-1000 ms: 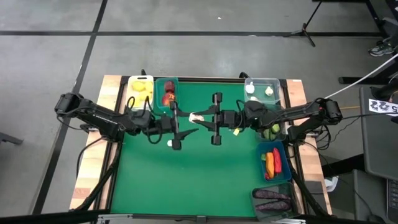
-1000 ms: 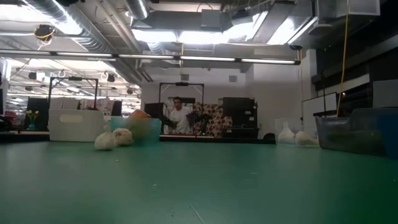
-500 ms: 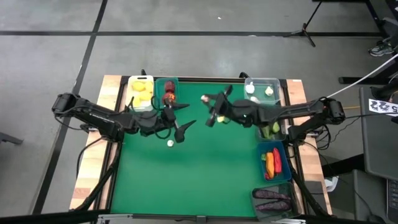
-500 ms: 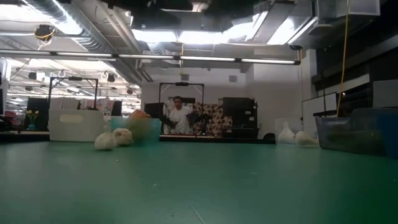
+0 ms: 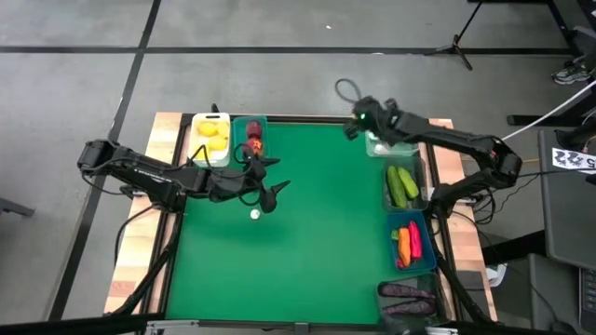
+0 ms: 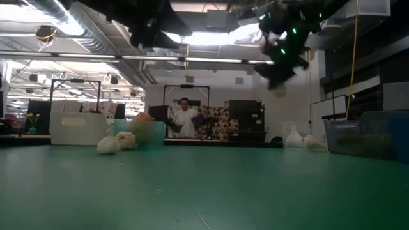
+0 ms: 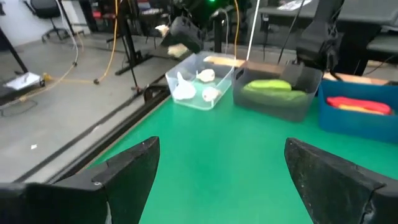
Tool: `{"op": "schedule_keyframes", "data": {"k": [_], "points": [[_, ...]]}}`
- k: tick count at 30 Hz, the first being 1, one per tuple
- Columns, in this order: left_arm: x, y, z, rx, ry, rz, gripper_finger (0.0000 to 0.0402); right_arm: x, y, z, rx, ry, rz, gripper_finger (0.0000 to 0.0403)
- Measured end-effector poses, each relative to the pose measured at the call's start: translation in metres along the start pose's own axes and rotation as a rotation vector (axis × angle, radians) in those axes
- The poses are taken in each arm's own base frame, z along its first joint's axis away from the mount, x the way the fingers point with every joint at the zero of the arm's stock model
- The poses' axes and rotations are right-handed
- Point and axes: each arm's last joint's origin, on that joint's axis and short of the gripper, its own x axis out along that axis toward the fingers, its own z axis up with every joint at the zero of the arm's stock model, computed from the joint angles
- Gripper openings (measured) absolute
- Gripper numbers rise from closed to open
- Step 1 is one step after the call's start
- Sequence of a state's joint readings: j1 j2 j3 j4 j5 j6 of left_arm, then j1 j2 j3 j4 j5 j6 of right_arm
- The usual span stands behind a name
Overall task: Sort produce into baskets
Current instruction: Put the white garlic into the transparent bin
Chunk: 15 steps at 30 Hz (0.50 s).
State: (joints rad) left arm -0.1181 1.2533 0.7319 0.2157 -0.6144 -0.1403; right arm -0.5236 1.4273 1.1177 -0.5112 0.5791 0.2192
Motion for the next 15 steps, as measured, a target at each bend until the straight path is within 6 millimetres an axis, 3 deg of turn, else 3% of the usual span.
{"op": "schedule_keyframes", "data": {"k": [6,11,15], "points": [[0.0,0.001,-0.005,-0.036,0.045,0.007,0.0341,0.036,-0.048,-0.029,0.141,0.221,-0.088,0.0092],[0.0,0.001,-0.006,-0.031,0.052,0.008,0.0341,0.052,-0.065,-0.051,0.229,0.328,0.001,0.0098],[-0.001,0.0,-0.01,-0.011,0.091,-0.015,0.0341,0.055,-0.066,-0.058,0.208,0.371,0.077,0.015]]}}
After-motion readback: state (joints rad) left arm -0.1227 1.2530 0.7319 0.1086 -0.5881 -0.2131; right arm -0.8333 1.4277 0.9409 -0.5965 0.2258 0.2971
